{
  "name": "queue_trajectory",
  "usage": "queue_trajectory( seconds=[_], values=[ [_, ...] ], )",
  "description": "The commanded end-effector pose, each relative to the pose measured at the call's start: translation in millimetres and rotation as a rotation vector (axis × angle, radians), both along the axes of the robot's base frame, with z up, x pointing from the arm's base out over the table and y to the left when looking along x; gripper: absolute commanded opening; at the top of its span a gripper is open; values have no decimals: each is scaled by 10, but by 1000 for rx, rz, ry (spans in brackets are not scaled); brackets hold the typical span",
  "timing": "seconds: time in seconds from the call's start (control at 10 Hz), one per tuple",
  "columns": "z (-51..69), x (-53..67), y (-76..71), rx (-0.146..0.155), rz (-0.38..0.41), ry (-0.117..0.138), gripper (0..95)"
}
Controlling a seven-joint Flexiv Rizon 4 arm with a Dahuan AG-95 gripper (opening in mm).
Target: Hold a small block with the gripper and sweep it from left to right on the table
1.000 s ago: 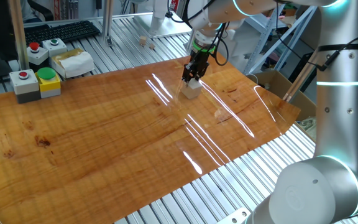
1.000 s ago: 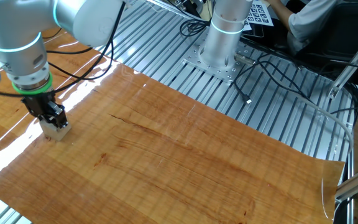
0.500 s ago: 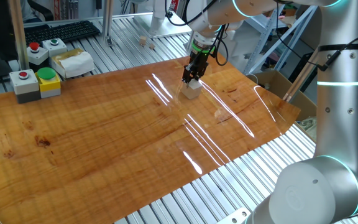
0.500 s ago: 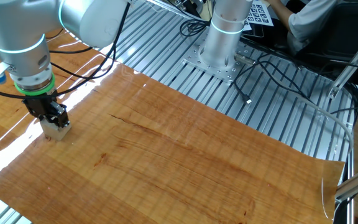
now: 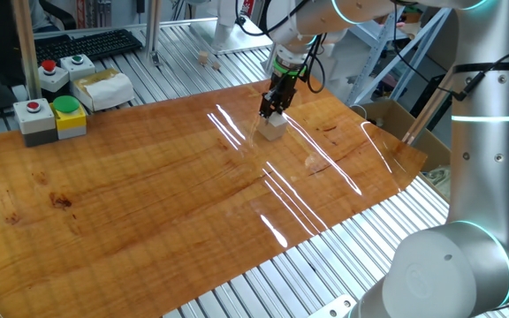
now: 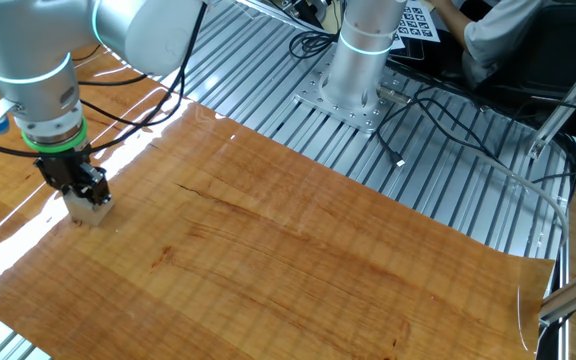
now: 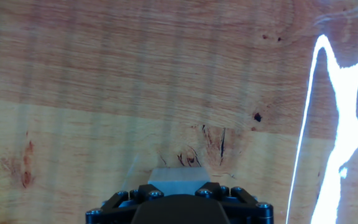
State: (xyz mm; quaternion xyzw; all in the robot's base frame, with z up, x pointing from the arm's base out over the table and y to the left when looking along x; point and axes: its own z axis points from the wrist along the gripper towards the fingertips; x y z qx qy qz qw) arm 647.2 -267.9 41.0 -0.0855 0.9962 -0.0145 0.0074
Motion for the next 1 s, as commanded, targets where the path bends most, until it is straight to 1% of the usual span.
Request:
queue_trajectory(
  seconds=[0.1, 0.4, 0.6, 1.0],
  values=[
    [9, -10, 2, 1, -9, 3, 0],
    [9, -10, 2, 2, -22, 2, 0],
    [-11, -17, 20, 4, -37, 7, 0],
    [18, 36, 178, 7, -75, 15, 0]
  ],
)
